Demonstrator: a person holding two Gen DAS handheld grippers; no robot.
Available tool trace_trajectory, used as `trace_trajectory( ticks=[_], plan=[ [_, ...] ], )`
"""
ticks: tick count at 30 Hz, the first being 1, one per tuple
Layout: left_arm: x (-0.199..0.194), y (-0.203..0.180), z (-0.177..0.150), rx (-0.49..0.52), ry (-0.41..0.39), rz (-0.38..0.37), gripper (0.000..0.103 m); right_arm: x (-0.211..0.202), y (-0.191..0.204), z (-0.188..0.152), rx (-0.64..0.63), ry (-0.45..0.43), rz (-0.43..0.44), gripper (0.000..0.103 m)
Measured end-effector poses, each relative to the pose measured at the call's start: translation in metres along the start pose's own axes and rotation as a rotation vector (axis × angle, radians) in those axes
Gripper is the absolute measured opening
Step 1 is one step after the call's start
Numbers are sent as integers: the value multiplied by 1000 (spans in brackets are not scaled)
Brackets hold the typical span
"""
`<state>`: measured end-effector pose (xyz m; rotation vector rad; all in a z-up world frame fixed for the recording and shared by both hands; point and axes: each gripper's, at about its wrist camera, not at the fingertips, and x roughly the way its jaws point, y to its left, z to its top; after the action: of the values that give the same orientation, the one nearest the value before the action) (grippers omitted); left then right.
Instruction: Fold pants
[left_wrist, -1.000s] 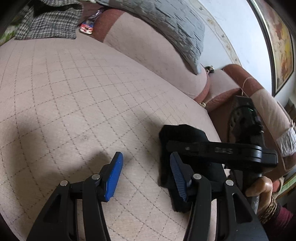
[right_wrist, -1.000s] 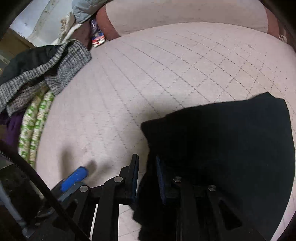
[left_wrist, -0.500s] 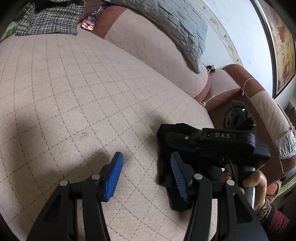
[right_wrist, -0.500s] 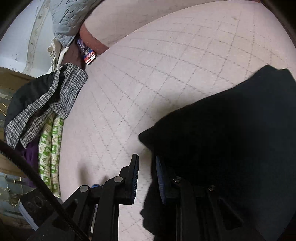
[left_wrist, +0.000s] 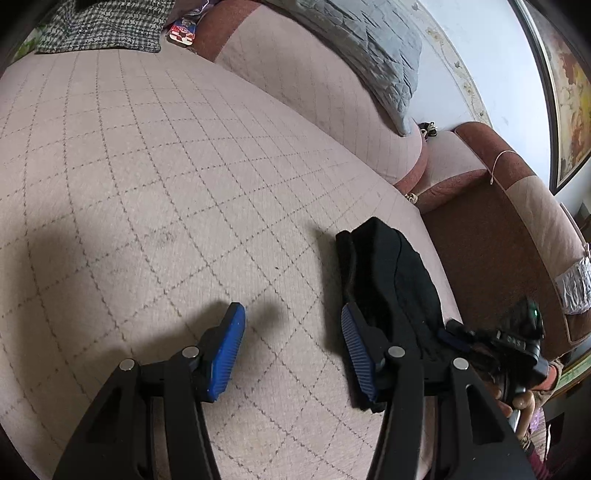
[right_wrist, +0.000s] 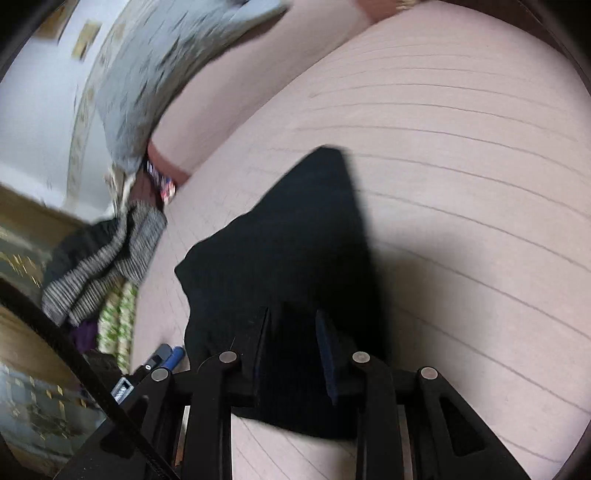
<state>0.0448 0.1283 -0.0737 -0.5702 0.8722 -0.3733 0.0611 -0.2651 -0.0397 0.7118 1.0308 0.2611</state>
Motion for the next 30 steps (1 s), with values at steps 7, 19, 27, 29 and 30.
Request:
trace_trajectory(
  ticks=[7, 19, 27, 29, 30],
  plan=[
    [-14, -23, -10, 68, -45, 68, 53, -41, -32, -2, 47, -80, -38, 37],
    [29, -129, -4, 229, 62, -33, 58, -24, -13, -5, 45, 35, 375, 37],
    [78, -128, -3, 248, 132, 106, 58, 5, -50, -20, 190, 131, 418, 16],
    [73, -131, -2, 248, 140, 102, 58, -7, -37, -14, 131, 98, 392, 22],
    [67, -132, -2, 240, 145, 85, 58, -14, -31, -10, 100, 76, 374, 29]
  ],
)
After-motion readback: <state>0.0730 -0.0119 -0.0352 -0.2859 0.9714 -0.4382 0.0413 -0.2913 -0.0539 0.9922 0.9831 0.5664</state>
